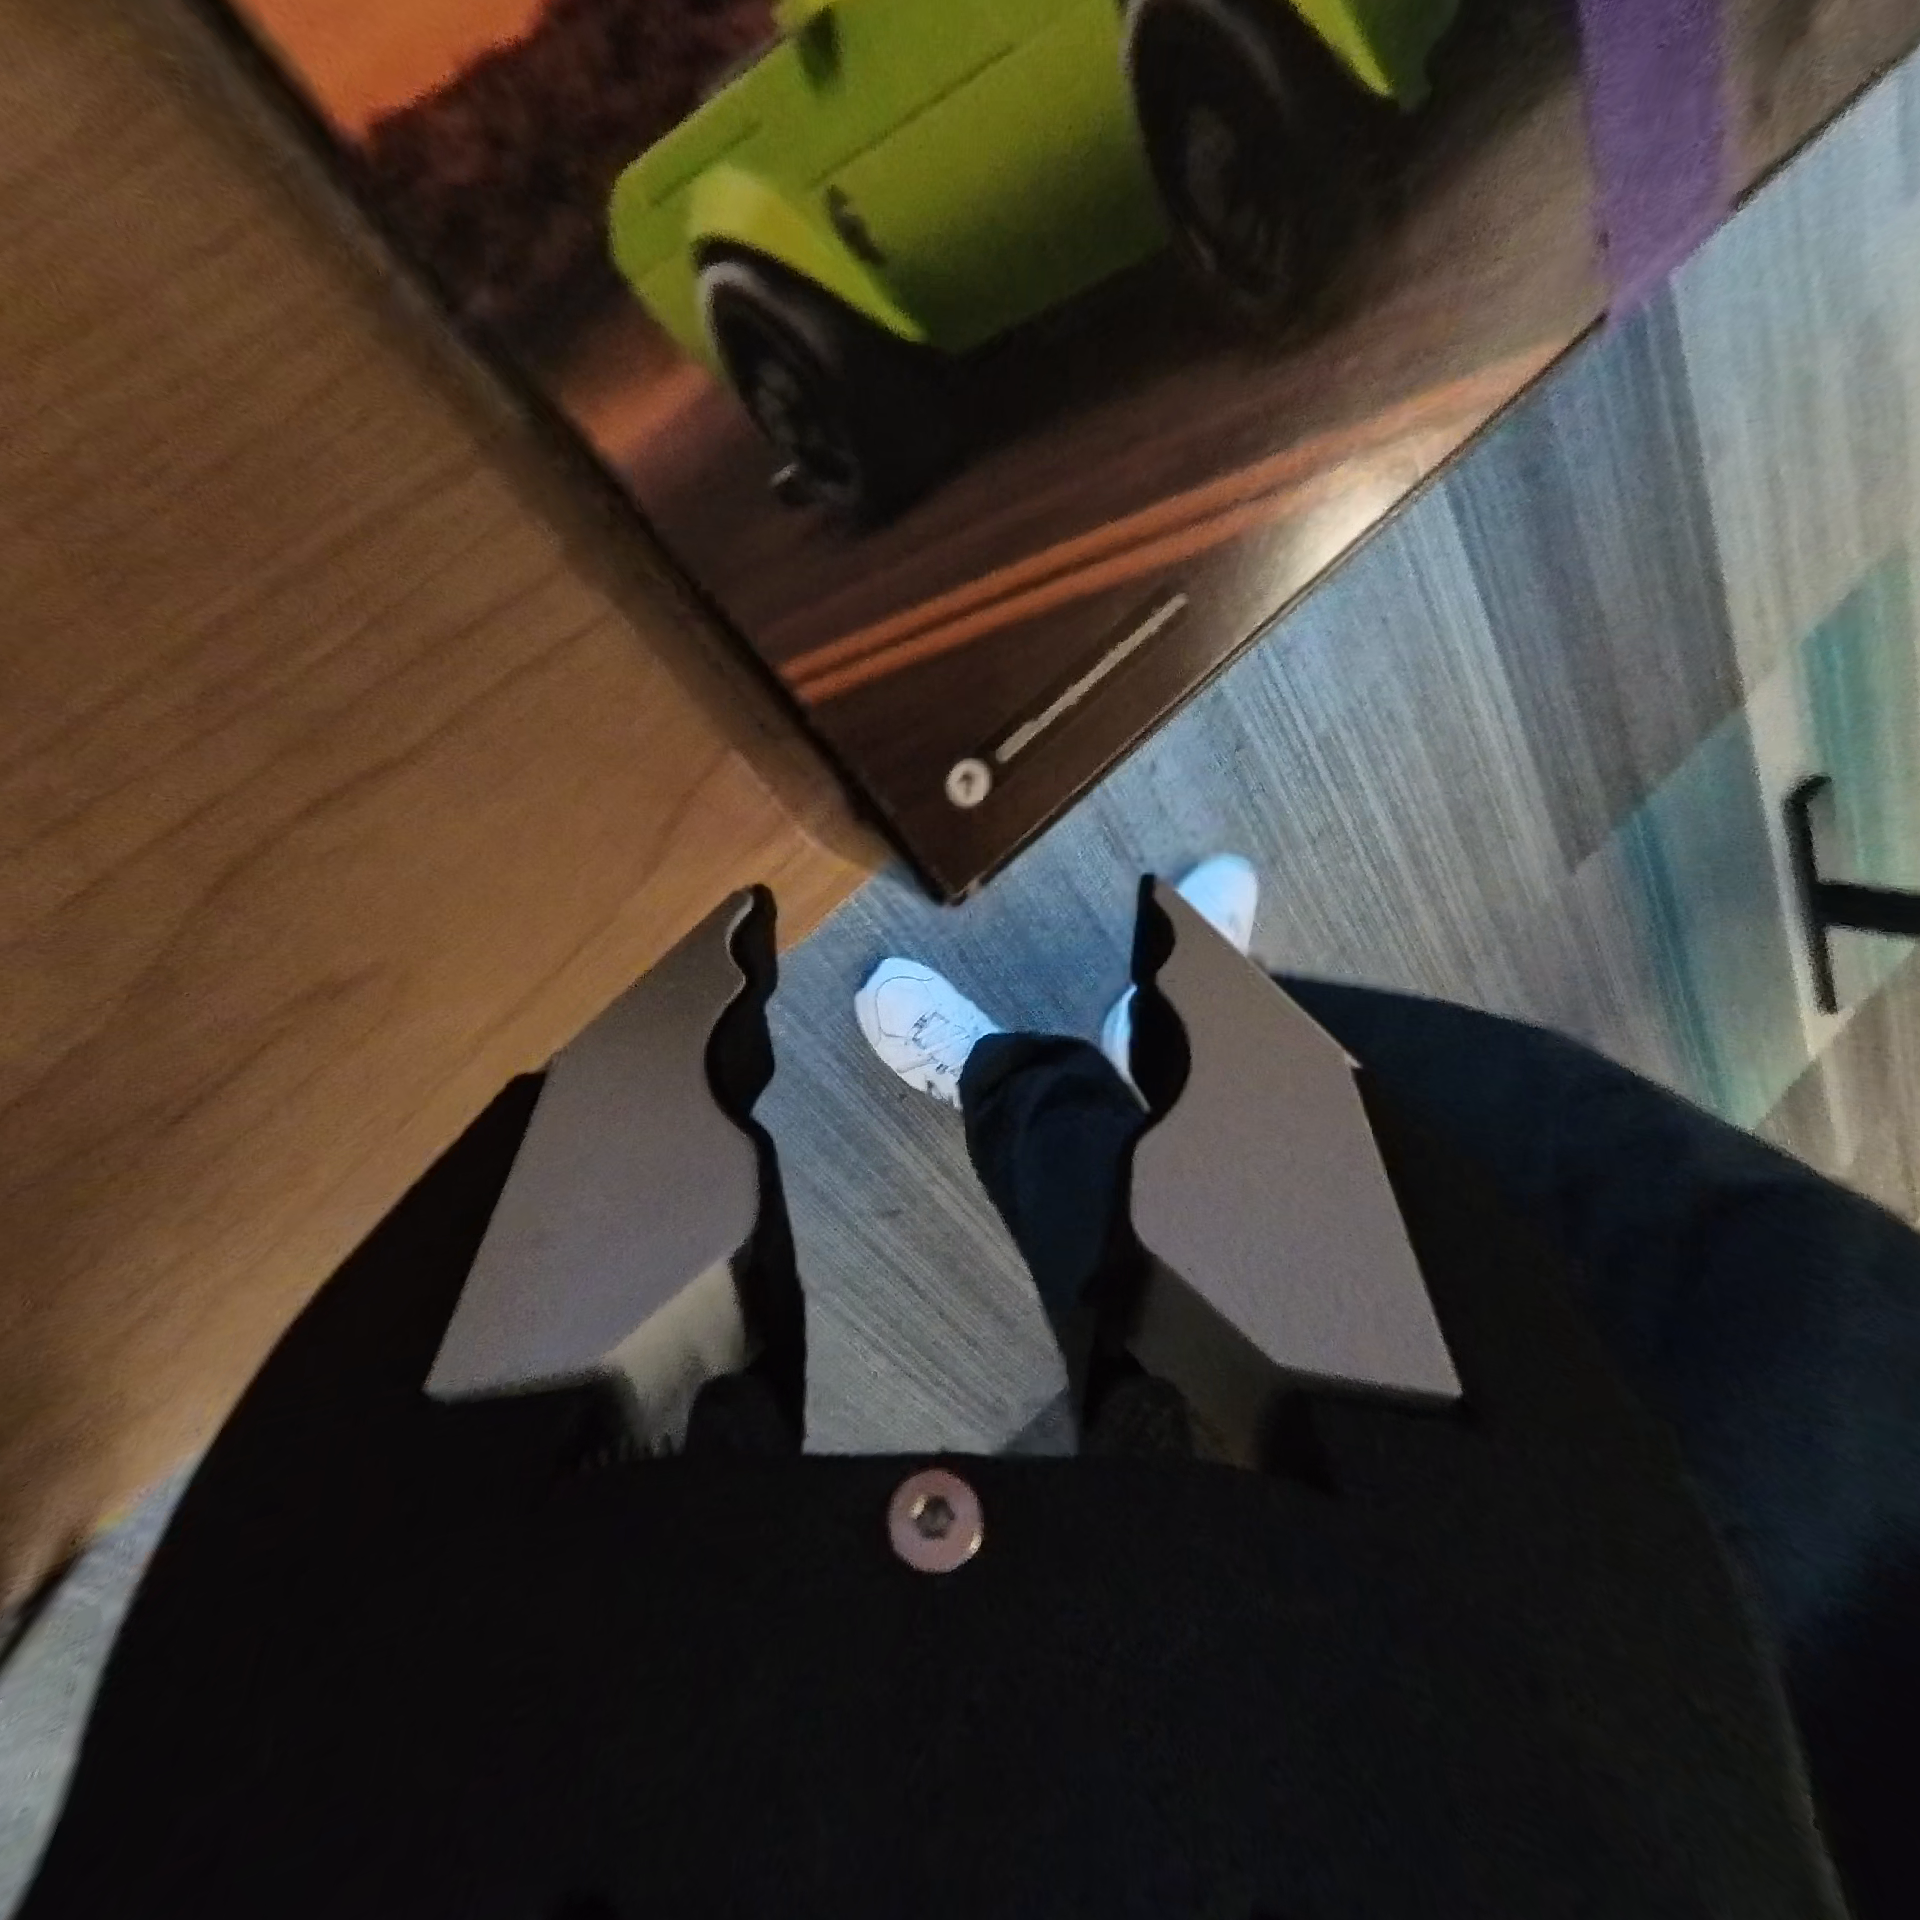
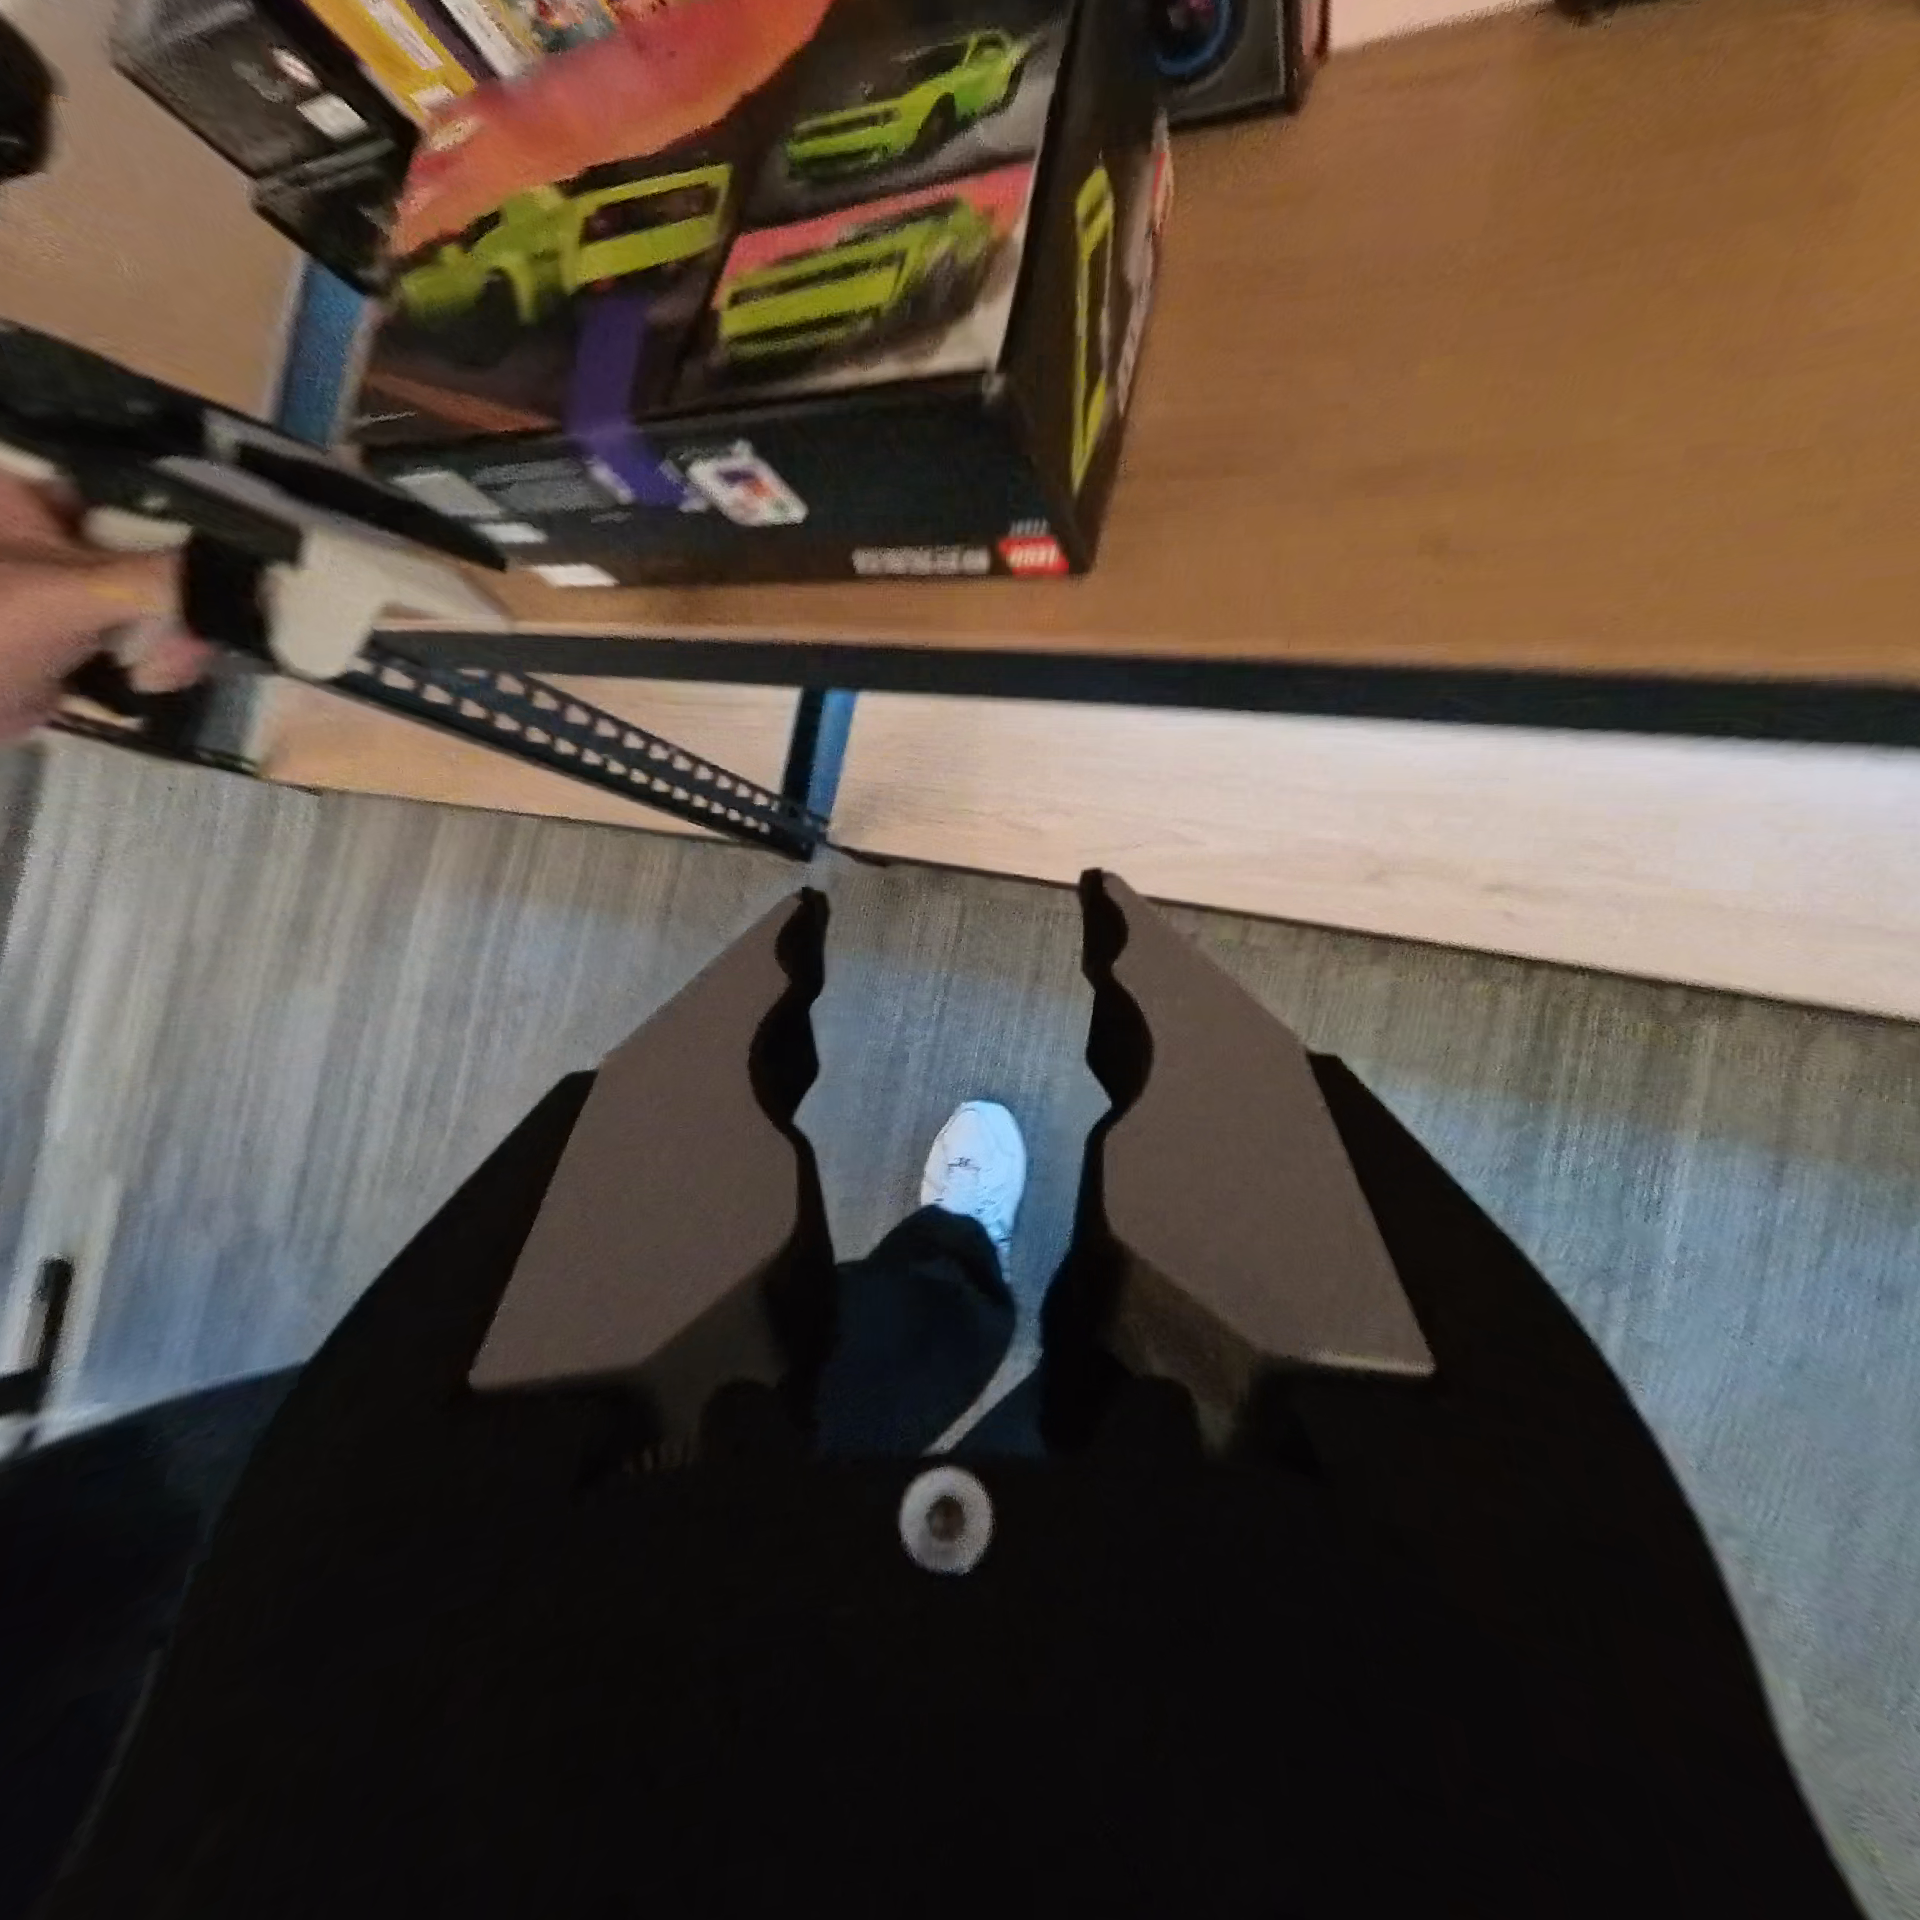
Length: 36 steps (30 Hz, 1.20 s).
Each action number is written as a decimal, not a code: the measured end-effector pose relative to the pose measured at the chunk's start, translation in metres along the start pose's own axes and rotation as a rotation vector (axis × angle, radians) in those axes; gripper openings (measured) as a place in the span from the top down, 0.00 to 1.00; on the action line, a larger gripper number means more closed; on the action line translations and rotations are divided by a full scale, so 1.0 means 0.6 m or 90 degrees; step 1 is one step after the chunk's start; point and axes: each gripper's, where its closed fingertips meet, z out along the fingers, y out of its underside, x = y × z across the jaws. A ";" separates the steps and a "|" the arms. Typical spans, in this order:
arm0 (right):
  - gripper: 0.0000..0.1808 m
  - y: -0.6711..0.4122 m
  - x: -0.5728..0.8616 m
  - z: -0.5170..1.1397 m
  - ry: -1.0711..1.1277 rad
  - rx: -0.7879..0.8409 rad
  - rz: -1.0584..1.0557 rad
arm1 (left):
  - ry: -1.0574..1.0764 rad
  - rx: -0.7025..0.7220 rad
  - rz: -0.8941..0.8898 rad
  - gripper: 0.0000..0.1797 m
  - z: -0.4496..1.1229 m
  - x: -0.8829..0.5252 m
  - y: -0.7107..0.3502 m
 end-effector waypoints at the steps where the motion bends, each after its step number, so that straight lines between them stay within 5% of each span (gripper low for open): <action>1: 0.73 0.024 -0.008 -0.038 -0.008 0.017 0.017 | 0.008 0.012 -0.028 0.63 -0.003 0.002 0.002; 9: 0.73 0.154 -0.013 -0.443 0.177 0.221 -0.013 | 0.015 0.144 -0.066 0.74 -0.034 0.110 0.096; 13: 0.65 0.207 -0.007 -0.740 0.454 0.415 -0.089 | 0.057 0.209 0.098 0.81 -0.042 0.316 0.119; 17: 0.57 0.338 -0.029 -0.945 0.641 0.473 -0.151 | 0.080 0.279 0.296 0.94 -0.021 0.567 0.082; 20: 0.62 0.445 -0.029 -0.997 0.611 0.455 -0.046 | 0.141 0.276 0.348 1.00 0.013 0.725 0.042; 23: 0.79 0.518 -0.008 -1.011 0.556 0.500 0.103 | 0.296 0.221 0.220 1.00 0.024 0.806 0.021; 26: 1.00 0.536 0.017 -0.967 0.446 0.537 0.186 | 0.265 0.262 0.048 1.00 0.034 0.722 -0.015; 31: 1.00 0.439 0.054 -0.791 0.172 0.489 0.279 | 0.230 0.327 -0.248 1.00 -0.001 0.495 0.011; 36: 1.00 0.251 0.021 -0.487 -0.130 0.258 0.207 | 0.148 0.336 -0.308 1.00 -0.043 0.359 0.121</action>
